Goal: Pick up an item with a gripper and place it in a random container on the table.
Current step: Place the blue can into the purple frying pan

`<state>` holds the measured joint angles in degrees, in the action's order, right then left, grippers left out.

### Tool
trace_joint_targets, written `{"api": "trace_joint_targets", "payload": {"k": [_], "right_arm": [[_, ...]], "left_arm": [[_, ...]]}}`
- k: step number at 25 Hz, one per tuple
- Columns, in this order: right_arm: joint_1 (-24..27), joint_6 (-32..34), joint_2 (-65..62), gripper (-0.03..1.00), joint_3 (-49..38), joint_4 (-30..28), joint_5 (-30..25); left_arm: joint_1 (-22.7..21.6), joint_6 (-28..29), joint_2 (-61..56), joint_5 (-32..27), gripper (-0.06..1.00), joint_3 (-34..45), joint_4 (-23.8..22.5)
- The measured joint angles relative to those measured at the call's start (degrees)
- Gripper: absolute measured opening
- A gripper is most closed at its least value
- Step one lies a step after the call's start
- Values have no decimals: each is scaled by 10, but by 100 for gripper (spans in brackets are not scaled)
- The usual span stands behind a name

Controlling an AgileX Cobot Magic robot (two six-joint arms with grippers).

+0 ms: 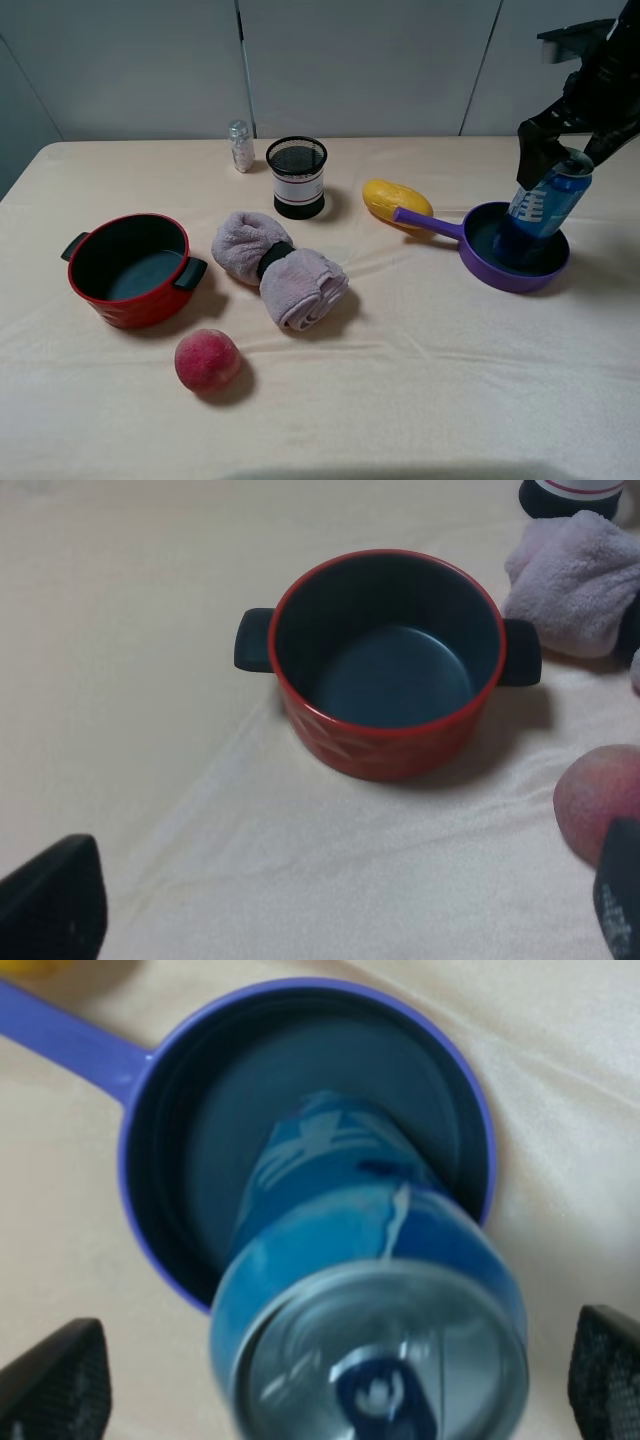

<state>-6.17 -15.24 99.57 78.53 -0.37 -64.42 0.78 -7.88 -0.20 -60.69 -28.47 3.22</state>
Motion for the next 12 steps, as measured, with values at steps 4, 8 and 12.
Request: {"api": "trace_joint_targets", "payload": {"k": [4, 8, 12], "right_arm": [[0, 1, -34, 69, 0, 4, -16], [0, 17, -68, 69, 0, -2, -40], [0, 35, -96, 69, 0, -12, -51]], "left_arm": [[0, 0, 0, 0, 98, 0, 0], [0, 0, 0, 0, 98, 0, 0], [0, 0, 0, 0, 98, 0, 0]]}}
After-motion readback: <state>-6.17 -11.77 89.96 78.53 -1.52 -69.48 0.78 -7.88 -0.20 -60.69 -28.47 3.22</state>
